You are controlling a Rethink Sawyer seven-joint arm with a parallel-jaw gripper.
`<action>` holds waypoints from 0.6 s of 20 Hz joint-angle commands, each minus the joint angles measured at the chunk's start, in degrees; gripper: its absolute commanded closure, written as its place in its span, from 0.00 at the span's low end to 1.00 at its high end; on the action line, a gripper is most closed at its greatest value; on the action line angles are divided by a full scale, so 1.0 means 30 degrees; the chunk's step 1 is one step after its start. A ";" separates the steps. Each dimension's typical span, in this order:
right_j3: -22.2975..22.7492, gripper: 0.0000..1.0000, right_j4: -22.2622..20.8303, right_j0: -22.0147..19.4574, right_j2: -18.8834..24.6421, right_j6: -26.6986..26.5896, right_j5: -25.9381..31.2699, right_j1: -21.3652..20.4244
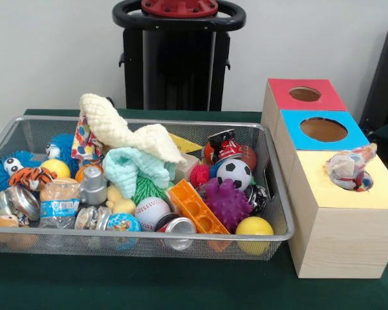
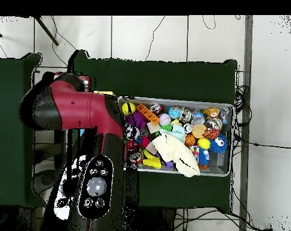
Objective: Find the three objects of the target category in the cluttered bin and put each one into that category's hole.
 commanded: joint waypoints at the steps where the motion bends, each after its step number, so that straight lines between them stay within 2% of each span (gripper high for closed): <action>1: 0.1597 1.00 -0.0355 -0.0962 -0.0258 0.2952 0.3776 0.0959; 5: 0.2520 1.00 -0.0542 -0.1076 -0.0374 0.2528 0.3976 0.0039; 12: 0.3334 1.00 -0.0509 -0.0703 -0.0754 0.2985 0.4742 -0.0484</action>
